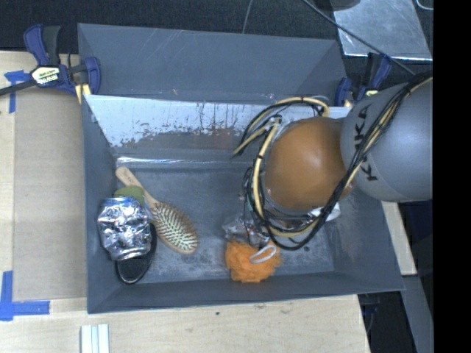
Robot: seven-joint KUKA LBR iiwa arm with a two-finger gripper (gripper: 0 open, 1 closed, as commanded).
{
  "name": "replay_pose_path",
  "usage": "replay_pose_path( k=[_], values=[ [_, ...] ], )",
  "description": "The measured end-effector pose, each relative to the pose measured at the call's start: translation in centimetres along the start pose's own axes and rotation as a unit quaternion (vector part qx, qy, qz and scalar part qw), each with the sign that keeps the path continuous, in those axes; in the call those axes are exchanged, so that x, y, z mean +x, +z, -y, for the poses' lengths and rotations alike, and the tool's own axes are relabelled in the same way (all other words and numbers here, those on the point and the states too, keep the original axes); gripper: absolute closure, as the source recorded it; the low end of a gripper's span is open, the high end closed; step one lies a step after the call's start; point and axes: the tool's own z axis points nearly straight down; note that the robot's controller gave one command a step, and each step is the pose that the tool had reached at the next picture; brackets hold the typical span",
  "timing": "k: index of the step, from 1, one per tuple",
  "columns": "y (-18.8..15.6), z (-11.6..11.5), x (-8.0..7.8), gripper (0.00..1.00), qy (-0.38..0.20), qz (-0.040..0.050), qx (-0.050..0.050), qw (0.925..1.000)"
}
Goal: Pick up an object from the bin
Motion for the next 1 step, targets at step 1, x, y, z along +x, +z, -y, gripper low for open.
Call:
replay_pose_path(
  k=[1],
  values=[
    [-7.96, -1.9, -3.53, 1.0, -0.04, 0.0049, 0.003, 0.9992]
  ],
)
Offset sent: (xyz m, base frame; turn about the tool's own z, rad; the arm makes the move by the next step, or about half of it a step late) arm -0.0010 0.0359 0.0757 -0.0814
